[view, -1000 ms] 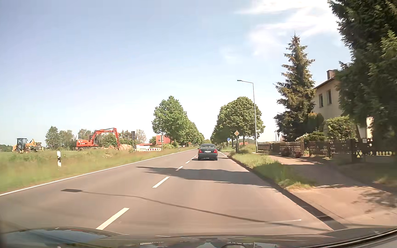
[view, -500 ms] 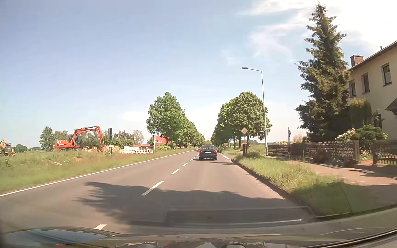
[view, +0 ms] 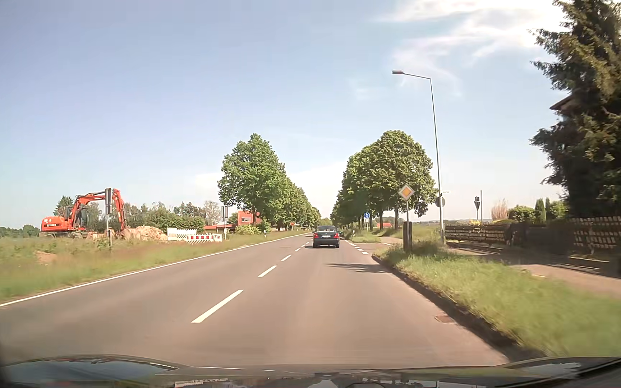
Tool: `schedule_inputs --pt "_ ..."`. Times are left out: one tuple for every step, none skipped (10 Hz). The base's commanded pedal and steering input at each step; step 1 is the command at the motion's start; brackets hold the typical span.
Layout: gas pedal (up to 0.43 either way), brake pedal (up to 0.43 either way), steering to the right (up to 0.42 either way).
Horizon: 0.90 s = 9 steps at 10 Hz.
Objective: Follow the waypoints while adhering to traffic rules and regulations
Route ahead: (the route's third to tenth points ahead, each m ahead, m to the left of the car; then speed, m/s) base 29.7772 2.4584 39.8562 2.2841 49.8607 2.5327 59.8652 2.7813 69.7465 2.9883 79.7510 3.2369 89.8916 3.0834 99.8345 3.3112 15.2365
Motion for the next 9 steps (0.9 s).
schedule_inputs --pt "0.28 0.0 -0.002" --pt "0.28 0.0 -0.002" --pt "0.26 0.0 -0.003" --pt "0.228 0.0 -0.002" --pt "0.22 0.0 -0.003" --pt "0.197 0.0 -0.002" --pt "0.197 0.0 -0.002" --pt "0.189 0.0 -0.002" --pt "0.169 0.0 -0.003"
